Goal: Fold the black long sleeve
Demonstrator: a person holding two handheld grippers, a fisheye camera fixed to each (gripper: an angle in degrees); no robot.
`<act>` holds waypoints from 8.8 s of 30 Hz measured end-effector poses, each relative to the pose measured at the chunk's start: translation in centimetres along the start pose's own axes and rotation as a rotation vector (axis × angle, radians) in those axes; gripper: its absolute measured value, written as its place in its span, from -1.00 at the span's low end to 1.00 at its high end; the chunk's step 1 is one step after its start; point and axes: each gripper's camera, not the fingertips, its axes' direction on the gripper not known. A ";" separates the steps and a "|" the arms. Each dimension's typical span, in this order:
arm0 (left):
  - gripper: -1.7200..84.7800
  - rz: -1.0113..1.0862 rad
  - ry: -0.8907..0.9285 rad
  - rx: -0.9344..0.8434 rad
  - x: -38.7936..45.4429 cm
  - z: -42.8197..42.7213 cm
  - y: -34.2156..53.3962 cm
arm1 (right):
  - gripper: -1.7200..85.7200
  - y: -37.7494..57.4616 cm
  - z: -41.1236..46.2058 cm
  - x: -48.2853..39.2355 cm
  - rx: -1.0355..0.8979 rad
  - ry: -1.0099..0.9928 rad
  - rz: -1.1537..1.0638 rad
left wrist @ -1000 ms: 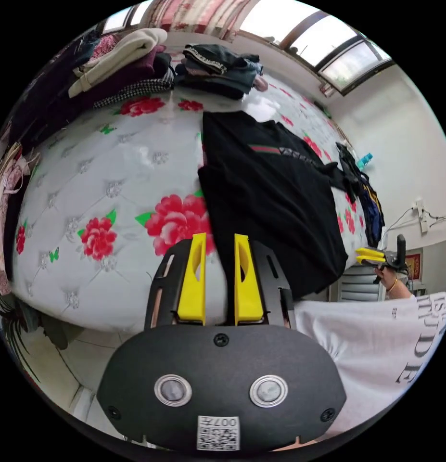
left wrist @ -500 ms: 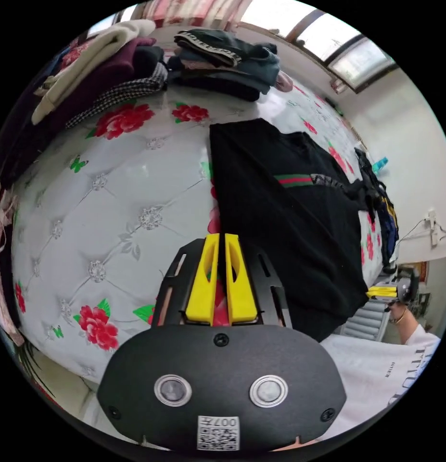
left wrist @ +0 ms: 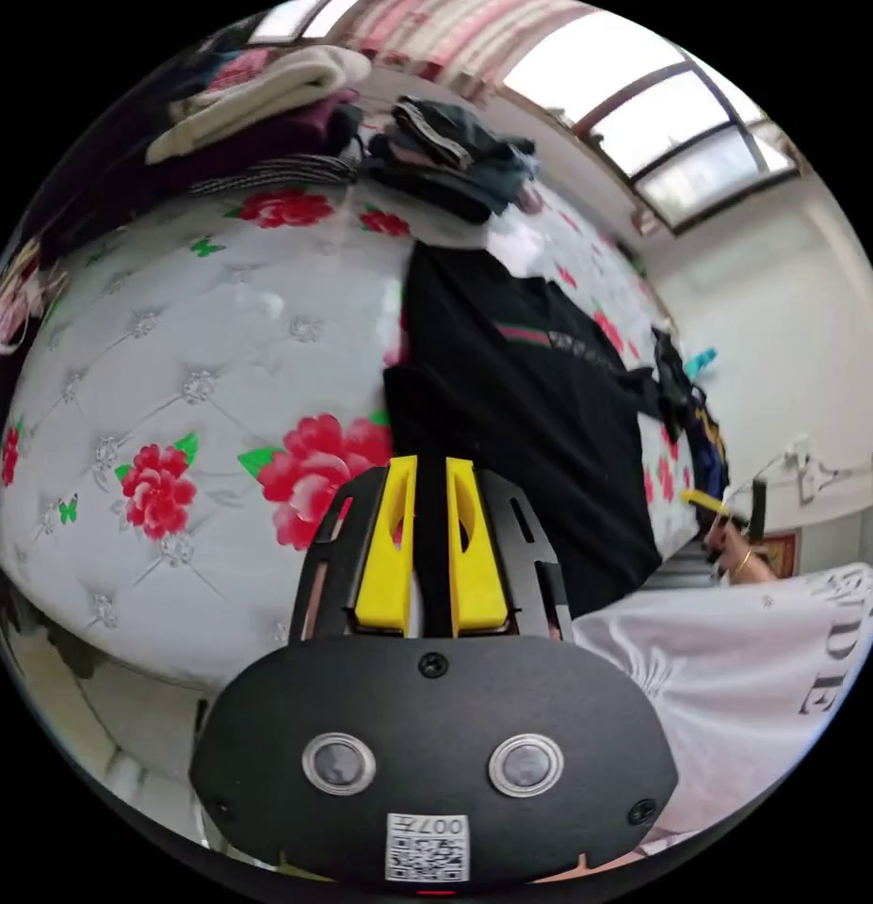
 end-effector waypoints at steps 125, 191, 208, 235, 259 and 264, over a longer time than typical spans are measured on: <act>-0.70 -0.001 0.116 -0.350 -9.6 12.9 15.0 | -0.94 0.4 11.0 -34.9 -0.397 -0.536 -0.534; -0.77 -0.068 0.275 -0.163 -6.9 -2.3 -4.8 | -0.81 5.4 7.7 -6.8 -0.014 -0.358 0.308; -0.80 -0.311 0.244 -0.063 -5.7 -5.0 1.6 | -0.83 3.4 7.0 -8.0 -0.066 -0.315 0.080; -0.89 -0.329 0.812 -0.113 -5.6 -11.5 -1.2 | -0.96 6.3 2.0 1.1 -0.224 -0.916 0.213; -0.72 -0.157 0.205 0.109 3.1 -1.3 -11.9 | -0.78 1.9 7.4 4.6 0.188 -0.720 0.595; -0.71 -0.302 0.071 0.209 4.1 -0.5 -7.1 | -0.72 4.8 10.1 4.4 0.109 -0.784 0.665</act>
